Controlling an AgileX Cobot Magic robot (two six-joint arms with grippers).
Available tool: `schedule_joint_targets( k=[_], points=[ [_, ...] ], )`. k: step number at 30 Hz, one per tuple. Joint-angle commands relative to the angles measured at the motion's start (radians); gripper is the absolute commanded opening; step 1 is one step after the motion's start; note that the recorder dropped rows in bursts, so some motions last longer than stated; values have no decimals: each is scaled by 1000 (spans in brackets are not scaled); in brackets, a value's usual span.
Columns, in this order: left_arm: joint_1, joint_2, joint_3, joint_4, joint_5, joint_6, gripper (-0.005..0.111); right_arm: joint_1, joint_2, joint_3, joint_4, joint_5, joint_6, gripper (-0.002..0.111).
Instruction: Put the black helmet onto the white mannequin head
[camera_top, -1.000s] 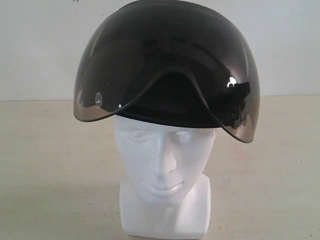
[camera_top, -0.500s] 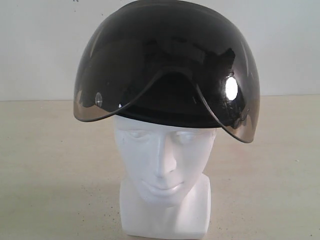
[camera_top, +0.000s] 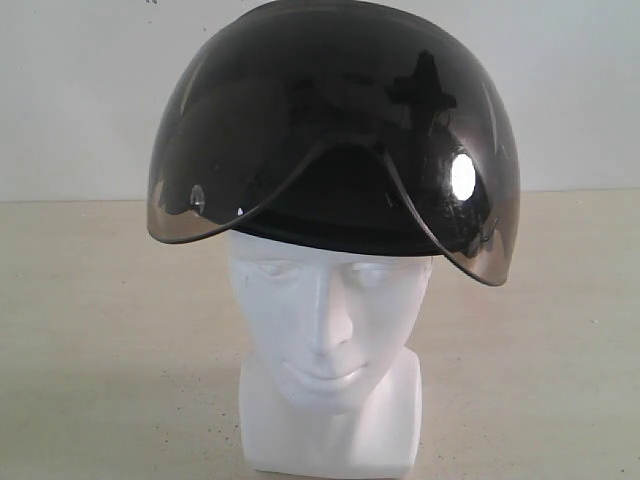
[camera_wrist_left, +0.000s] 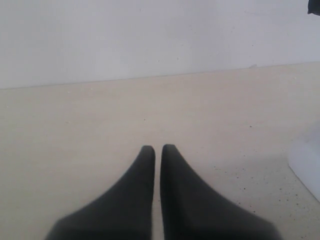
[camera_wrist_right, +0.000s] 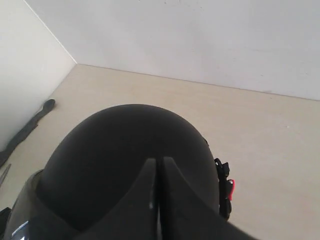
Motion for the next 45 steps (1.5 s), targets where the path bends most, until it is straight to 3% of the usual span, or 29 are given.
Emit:
schedule_joint_targets(
  k=[1, 7, 13, 18, 20, 22, 24, 26, 32, 40, 45],
  points=[
    [0, -4, -3, -8, -4, 2, 4, 0, -1, -5, 18, 30, -10, 0],
    [0, -4, -3, -3, -44, 2, 4, 0, -15, -5, 63, 30, -10, 0],
    [0, -4, -3, -3, -471, -5, 4, 0, -35, -5, 99, 30, -16, 0],
    [0, -4, -3, -7, -945, -39, 4, 2, -35, 25, 129, 20, -19, 0],
    [0, -4, -11, -63, -985, -203, 4, 2, -27, 30, 129, 18, -26, 0],
    [0, -4, -83, -213, -798, -314, 4, 0, -21, 30, 129, 12, -31, 0],
    [0, 35, -178, -292, -621, -213, 4, -2, -19, 30, 124, 0, -38, 0],
    [0, 106, -269, -294, -550, -140, 4, -6, -12, 30, 114, -2, -38, 0],
    [0, 456, -645, -443, -333, -141, 4, -76, 38, 30, 124, 3, -19, 0],
    [0, 932, -1312, -442, 317, -103, 4, -168, 105, 30, 149, 9, -54, 0],
    [16, 1205, -1641, -434, 716, -122, 4, -168, 147, 43, 151, 12, -93, 0]
  ],
)
